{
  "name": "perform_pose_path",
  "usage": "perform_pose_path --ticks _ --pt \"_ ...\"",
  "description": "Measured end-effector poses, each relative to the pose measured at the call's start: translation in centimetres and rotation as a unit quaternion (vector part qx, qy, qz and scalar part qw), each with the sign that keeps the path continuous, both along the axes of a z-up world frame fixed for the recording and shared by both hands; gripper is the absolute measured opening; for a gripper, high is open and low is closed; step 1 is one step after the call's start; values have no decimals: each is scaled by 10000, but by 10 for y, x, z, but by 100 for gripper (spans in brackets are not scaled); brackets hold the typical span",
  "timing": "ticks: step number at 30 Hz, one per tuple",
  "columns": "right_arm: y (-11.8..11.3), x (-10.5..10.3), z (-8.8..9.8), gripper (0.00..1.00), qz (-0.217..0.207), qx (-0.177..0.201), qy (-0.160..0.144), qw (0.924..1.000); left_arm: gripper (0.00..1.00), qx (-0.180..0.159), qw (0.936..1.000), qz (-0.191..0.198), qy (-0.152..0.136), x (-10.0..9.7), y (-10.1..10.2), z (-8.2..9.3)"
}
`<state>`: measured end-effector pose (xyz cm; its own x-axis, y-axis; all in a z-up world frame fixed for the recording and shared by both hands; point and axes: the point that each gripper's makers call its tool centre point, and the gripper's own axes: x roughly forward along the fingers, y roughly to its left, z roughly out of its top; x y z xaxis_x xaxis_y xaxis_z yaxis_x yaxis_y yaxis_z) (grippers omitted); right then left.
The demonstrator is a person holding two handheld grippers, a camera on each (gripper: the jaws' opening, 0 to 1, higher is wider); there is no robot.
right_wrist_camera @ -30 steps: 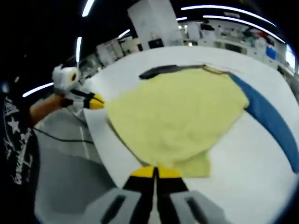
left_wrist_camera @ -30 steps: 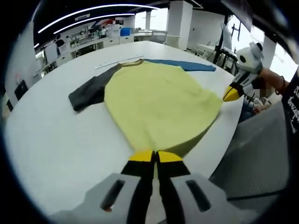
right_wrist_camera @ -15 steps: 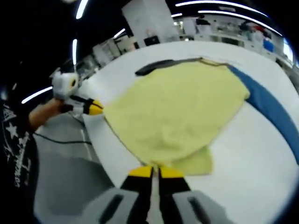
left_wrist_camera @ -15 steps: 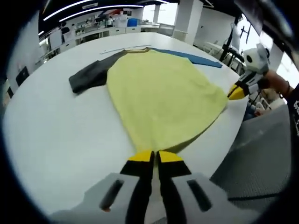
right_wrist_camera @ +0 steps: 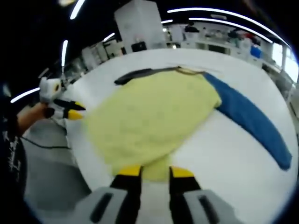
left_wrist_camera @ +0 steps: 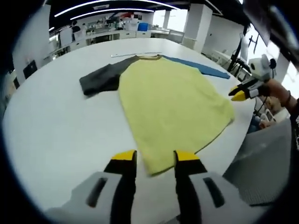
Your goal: Fold the garment on the visible template until the final outline fits inside the template.
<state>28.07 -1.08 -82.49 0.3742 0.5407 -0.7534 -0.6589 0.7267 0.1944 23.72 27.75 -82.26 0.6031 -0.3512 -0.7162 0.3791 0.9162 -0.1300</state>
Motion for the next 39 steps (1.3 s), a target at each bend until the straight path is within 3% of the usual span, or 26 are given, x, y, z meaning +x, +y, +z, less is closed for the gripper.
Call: perform_pose_path --ticks 8,11,25,28,39 --pt "1 4 -12 13 76 -236 -29 9997 18 149 9996 -140 197 -1 -2 -7" --pt "-2 7 -16 9 128 -396 -33 9991 13 429 9984 -138 342 -4 3 -14" --pt "1 6 -23 1 192 -600 -12 9980 9 366 9981 98 478 -1 8 -22" --pt "1 7 -23 0 181 -567 11 9982 0 202 9978 182 610 -2 5 -23" --pt "-19 4 -13 0 -476 -330 146 9982 0 207 9977 177 621 -4 7 -21"
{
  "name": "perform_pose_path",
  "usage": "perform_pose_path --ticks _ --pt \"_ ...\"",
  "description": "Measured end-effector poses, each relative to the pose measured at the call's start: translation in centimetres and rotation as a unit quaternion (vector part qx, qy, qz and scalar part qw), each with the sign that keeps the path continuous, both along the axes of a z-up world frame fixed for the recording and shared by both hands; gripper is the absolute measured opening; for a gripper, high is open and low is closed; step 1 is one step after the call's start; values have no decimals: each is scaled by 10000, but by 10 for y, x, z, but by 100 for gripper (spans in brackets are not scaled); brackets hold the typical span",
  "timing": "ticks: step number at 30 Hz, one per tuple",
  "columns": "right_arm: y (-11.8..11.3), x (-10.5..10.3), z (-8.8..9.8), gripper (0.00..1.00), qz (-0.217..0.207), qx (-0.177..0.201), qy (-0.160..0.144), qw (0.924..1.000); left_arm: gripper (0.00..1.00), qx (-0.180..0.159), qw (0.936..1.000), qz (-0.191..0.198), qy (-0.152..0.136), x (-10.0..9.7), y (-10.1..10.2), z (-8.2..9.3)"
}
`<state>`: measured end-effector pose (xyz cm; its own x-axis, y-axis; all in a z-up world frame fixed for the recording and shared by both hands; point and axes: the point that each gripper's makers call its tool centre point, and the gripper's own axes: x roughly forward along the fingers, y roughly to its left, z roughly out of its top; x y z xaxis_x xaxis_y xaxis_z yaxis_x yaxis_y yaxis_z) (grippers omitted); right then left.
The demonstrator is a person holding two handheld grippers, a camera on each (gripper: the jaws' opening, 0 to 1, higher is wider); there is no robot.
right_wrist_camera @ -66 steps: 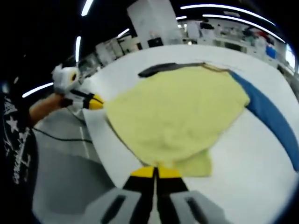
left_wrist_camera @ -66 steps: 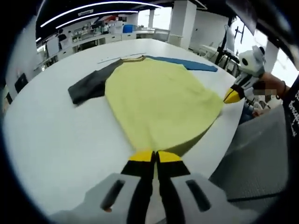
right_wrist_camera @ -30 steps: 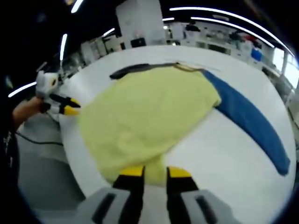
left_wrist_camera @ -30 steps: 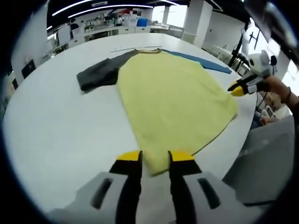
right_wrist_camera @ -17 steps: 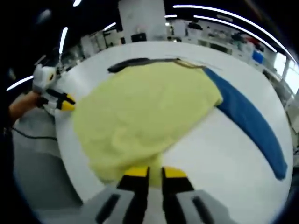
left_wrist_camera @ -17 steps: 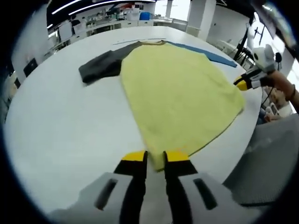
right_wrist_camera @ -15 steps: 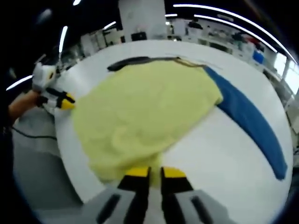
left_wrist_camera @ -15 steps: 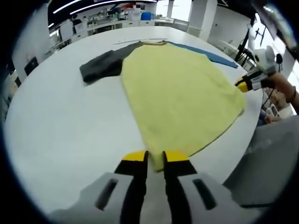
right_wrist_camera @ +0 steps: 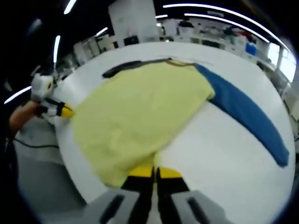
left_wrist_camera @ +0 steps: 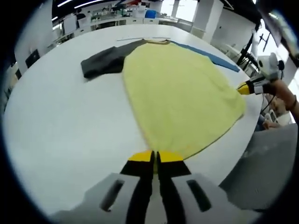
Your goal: Fold the garment on the visible template until the final outline fits inside the template.
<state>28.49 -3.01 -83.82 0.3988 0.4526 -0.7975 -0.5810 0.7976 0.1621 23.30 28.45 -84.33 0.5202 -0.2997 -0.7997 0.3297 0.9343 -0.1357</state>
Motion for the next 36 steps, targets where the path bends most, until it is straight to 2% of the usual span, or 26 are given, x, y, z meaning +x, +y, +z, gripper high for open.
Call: perform_pose_path --ticks 6,12,23,30,36 --pt "-15 -2 6 0 -665 343 156 9971 0 -73 9999 75 8 -2 1 1" --pt "-28 -8 5 0 -737 168 80 9971 0 -113 9999 125 -7 -3 0 4" --pt "-42 -16 17 0 -1014 44 -60 9948 0 -215 9996 205 13 -9 -3 7" --pt "-46 -23 22 0 -1445 -115 -174 9893 0 -268 9994 199 88 -15 -7 6" --pt "-51 -35 12 0 -1674 -222 -70 9856 0 -280 9994 175 123 -18 -9 6"
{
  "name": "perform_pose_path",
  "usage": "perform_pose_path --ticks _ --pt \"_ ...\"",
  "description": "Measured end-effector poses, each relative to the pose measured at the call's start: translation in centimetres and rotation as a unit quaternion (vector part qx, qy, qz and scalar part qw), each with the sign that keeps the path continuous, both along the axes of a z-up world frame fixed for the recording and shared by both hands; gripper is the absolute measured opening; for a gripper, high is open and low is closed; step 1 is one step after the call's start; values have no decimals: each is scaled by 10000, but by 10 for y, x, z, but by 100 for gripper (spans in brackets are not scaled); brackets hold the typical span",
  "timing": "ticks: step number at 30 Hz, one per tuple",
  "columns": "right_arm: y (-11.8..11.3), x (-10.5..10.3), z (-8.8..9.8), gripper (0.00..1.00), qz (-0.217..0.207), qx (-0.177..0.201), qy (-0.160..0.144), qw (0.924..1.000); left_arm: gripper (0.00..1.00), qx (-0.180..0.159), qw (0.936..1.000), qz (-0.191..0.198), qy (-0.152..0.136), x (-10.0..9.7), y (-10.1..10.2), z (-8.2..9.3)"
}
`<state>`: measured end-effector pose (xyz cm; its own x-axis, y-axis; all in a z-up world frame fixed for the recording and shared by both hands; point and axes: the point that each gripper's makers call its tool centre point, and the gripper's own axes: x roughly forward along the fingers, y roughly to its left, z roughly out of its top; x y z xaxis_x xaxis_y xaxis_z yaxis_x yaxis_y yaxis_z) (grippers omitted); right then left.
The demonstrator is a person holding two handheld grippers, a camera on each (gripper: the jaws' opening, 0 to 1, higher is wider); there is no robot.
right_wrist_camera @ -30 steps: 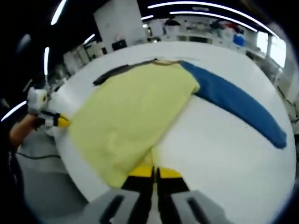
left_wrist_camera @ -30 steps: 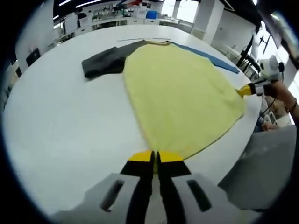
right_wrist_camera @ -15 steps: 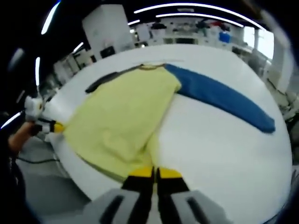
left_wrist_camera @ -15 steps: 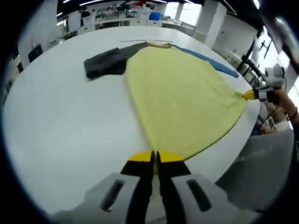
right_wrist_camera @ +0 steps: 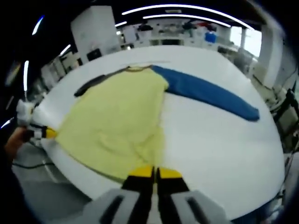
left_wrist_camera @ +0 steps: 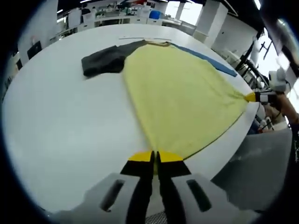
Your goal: Fold the garment on the visible template until the final outline fits inside the template.
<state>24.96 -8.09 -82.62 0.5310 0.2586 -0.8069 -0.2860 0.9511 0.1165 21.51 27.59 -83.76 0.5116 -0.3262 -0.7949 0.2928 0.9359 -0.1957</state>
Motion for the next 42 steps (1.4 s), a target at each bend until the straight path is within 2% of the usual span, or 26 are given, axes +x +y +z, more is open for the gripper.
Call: perform_pose_path --ticks 10,15,17,21,22,25,28,33,39,42 --pt "0 -11 -13 0 -24 -26 199 9998 0 67 9998 -114 162 -8 2 -4" --pt "2 -11 -17 0 404 -96 205 9989 0 225 9991 -320 144 -10 1 -7" --pt "4 -8 -12 0 373 -54 103 9992 1 323 9984 -453 122 -10 0 -8" --pt "3 -1 -6 16 431 -43 -95 9990 11 364 9978 -556 65 -12 0 -4" --pt "2 1 -4 18 450 -20 -141 9989 17 363 9977 -577 20 -12 0 -3" --pt "4 8 6 25 542 100 -371 9978 30 373 9963 -695 -352 -4 -1 7" --pt "6 21 13 30 748 154 -702 9946 38 121 9958 -661 -628 1 -8 16" --pt "3 40 16 45 992 38 -1065 9893 48 141 9927 -767 -923 8 -12 23" --pt "0 62 19 53 1191 30 -1272 9847 59 95 9882 -862 -1260 17 -14 32" --pt "2 75 22 54 1347 84 -1362 9815 63 108 9867 -934 -1327 18 -17 34"
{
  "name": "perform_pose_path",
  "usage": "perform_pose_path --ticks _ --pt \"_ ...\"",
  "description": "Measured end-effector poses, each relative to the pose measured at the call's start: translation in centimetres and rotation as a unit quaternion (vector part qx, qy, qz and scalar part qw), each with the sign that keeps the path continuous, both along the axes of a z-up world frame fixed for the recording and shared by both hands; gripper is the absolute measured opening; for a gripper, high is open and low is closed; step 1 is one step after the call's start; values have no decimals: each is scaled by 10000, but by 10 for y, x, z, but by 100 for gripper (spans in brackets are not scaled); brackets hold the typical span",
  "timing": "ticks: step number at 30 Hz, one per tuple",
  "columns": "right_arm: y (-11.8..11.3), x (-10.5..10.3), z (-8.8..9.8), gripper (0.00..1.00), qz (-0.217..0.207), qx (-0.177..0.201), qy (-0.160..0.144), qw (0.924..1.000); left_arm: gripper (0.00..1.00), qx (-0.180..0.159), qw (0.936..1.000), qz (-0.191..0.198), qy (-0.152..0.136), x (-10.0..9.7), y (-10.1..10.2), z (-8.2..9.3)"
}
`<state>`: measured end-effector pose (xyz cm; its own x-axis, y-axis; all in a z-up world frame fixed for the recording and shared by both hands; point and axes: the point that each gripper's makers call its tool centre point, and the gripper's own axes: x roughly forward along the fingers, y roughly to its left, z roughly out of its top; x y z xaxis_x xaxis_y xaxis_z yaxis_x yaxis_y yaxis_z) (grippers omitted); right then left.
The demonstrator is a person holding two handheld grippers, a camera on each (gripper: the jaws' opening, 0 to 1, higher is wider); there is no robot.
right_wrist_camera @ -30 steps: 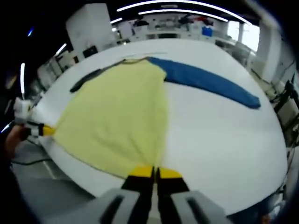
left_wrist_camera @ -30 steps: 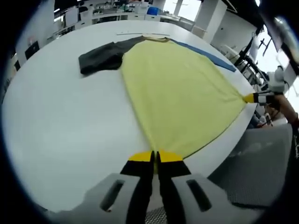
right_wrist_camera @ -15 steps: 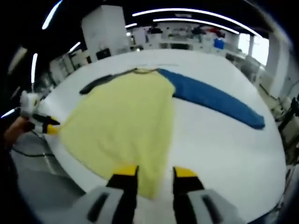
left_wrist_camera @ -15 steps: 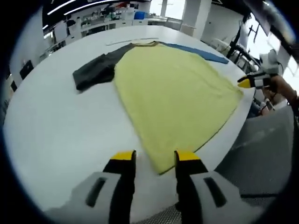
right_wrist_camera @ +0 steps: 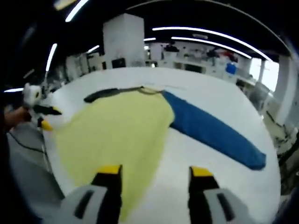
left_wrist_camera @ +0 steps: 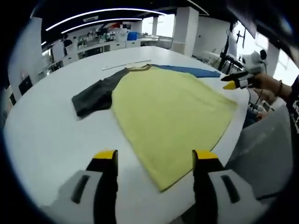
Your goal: Fold the garment on the visible template until the final outline fits inside the template.
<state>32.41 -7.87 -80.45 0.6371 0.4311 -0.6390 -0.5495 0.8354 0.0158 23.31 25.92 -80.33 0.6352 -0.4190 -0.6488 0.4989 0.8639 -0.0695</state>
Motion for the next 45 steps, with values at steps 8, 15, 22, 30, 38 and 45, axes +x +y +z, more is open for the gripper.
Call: perform_pose_path --ticks 8,15,22,30,38,45 --pt "0 45 10 51 358 -251 -368 9984 74 -298 9982 -76 -514 12 -9 17" --pt "3 79 7 43 505 -231 -411 9976 85 -465 9970 -58 -611 17 -9 25" --pt "8 104 -3 36 714 -478 -397 9955 94 -525 9960 29 -727 21 -10 31" --pt "15 123 -17 29 1156 -791 -396 9893 99 -682 9944 152 -795 26 -2 34" --pt "28 123 -25 19 1718 -1087 -351 9785 99 -758 9925 311 -908 28 2 39" --pt "31 124 -35 10 1920 -1208 -275 9735 96 -701 9928 415 -878 25 5 38"
